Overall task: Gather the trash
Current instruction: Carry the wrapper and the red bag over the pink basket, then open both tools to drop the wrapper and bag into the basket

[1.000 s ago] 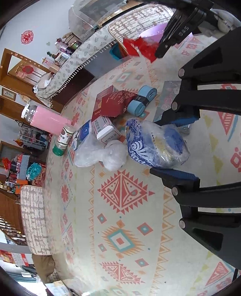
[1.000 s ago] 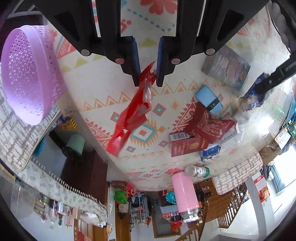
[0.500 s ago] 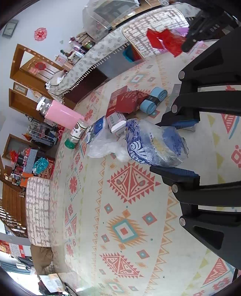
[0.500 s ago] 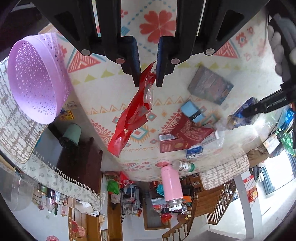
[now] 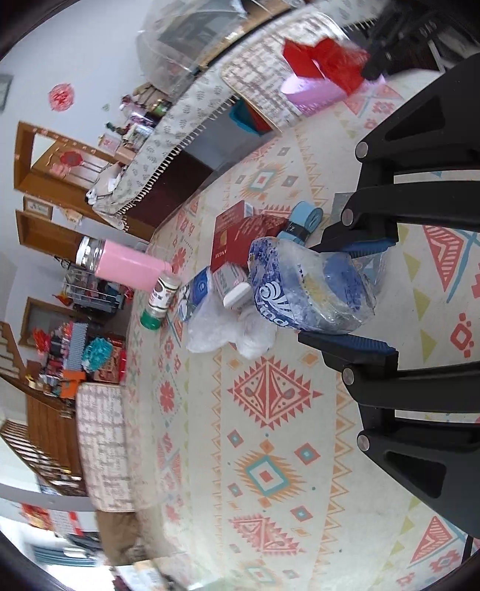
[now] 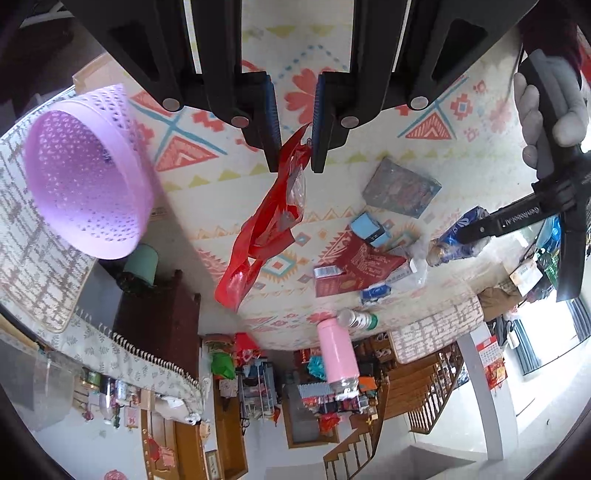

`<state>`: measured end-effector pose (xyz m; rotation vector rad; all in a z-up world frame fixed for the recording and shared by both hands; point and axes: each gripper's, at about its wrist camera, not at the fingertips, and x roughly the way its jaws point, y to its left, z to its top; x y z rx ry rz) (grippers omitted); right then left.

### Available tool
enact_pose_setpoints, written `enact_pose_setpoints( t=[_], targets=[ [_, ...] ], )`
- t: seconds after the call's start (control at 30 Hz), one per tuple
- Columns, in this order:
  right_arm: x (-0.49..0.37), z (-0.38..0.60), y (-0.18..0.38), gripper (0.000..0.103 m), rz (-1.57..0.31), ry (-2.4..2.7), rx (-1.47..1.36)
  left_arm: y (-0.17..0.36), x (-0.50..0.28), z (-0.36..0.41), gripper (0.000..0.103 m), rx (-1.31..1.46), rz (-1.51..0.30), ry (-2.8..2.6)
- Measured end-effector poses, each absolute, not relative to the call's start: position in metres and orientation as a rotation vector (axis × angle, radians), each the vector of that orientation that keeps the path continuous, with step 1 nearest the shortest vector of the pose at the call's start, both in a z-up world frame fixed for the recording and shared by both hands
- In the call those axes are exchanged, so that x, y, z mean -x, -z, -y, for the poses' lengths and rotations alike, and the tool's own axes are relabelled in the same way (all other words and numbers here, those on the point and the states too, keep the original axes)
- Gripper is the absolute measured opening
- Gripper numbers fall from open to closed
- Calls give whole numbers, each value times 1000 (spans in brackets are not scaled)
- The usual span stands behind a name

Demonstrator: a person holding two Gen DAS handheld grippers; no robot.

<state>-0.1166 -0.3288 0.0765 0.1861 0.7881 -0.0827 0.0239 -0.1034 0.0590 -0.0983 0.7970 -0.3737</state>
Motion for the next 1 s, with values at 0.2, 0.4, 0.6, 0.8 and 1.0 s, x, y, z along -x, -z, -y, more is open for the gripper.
enact_pose_setpoints(
  t=[0.2,0.4,0.6,0.8,1.0],
  targets=[
    [140,355,-84,17,-753,106,-214,-68,-6,123,34,52,-764,374],
    [155,379,-87,17,-723,121,-225,-77,22,145,34,-8,-745,388],
    [169,409,-88,17,-691,147,-244,-97,41,183,34,-43,-731,468],
    [184,457,-85,17,-677,216,-274,-113,47,242,34,-54,-752,609],
    [195,503,-78,17,-678,280,-304,-113,44,315,34,-61,-811,749]
  ],
)
